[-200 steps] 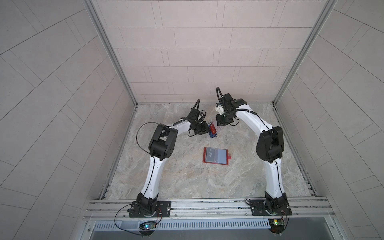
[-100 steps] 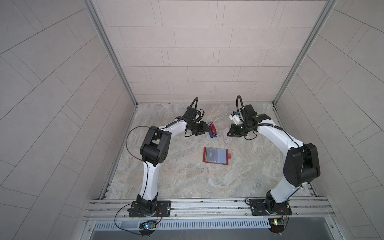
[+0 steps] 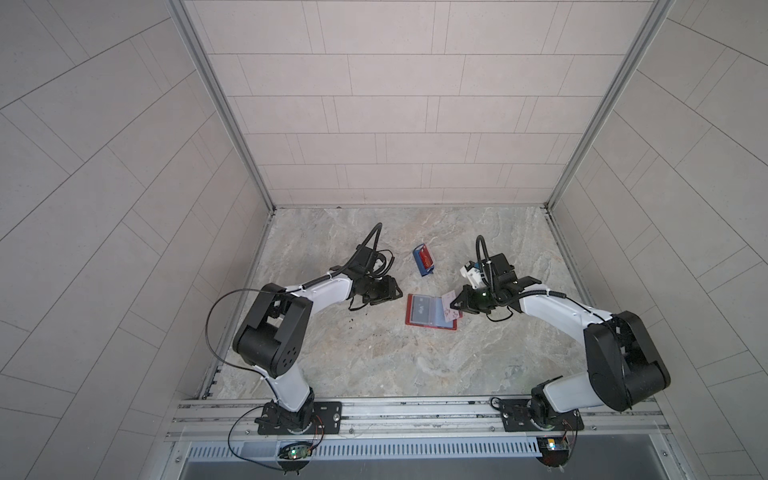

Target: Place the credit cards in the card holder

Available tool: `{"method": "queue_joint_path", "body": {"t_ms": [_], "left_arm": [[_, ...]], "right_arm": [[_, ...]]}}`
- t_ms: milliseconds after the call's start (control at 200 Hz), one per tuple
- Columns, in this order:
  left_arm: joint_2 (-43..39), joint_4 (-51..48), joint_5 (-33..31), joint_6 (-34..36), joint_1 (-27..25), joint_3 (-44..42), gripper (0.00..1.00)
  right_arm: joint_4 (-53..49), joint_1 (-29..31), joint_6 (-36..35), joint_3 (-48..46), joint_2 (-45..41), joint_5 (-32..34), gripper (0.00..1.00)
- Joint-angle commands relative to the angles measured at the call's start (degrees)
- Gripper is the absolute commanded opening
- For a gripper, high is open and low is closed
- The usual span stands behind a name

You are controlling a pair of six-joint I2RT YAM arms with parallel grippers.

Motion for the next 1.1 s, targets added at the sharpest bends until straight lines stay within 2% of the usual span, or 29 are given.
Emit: {"method": "queue_joint_path", "body": {"t_ms": [0,375,781,1096], "left_arm": [[-1.99,6.35,-0.24,-0.94,-2.16,-2.89,0.52],[2.62,18.74,4.10,-6.07,-4.04,-8.20,0.52],[3.67,19.12,5.17,-6.34,-5.15,-9.61,0.44],[4.46,19.68,4.57,-7.35,-6.25,-10.52,0.37]], "right_arm": [[7.81,0.71,3.29,-2.38,0.53,-2.01,0.00],[15.28,1.90,6.44,-3.98,6.53,-4.32,0.00],[22.01,1.99,10.18,-4.94,11.87,-6.19,0.00],[23.93,2.08,10.51,-4.46,14.31,-8.70,0.00]]}}
